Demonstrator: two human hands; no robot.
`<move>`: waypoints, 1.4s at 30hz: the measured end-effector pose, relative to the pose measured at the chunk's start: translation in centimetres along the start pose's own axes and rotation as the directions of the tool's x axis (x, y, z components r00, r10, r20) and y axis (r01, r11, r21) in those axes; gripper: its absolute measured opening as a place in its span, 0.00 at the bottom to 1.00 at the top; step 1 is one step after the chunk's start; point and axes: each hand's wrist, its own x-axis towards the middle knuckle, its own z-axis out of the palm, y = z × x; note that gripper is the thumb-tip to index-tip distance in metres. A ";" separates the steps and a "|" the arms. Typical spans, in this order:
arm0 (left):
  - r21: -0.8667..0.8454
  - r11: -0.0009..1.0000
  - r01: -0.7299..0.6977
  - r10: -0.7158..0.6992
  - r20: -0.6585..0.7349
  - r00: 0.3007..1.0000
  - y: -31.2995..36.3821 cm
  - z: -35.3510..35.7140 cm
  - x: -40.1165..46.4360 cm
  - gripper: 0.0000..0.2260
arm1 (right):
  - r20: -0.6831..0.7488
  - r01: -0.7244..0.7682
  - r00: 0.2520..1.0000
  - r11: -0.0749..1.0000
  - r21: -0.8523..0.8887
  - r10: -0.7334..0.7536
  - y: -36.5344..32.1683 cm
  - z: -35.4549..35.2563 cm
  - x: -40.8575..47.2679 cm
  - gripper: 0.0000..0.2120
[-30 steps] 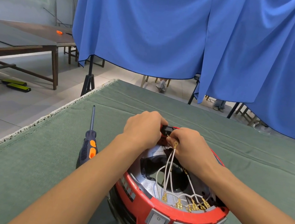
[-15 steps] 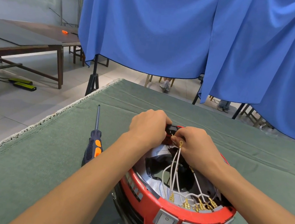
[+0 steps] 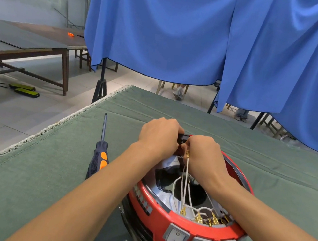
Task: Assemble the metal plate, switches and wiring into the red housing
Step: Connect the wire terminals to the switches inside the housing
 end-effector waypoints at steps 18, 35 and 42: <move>-0.120 0.991 -0.061 0.064 0.026 0.998 -0.2 1.1 0.6 0.18 | -0.123 -0.199 0.956 0.893 0.403 0.268 4.0 -1.7 -0.3 0.07; -0.180 0.968 -0.175 0.198 0.116 0.973 0.4 1.5 0.5 0.16 | 0.039 -0.441 0.871 0.744 0.501 0.490 14.4 5.0 -3.5 0.08; -0.202 0.964 -0.171 0.193 0.100 0.976 0.3 1.7 0.6 0.16 | 0.137 -0.421 0.907 0.865 0.272 0.399 13.7 4.0 -3.4 0.15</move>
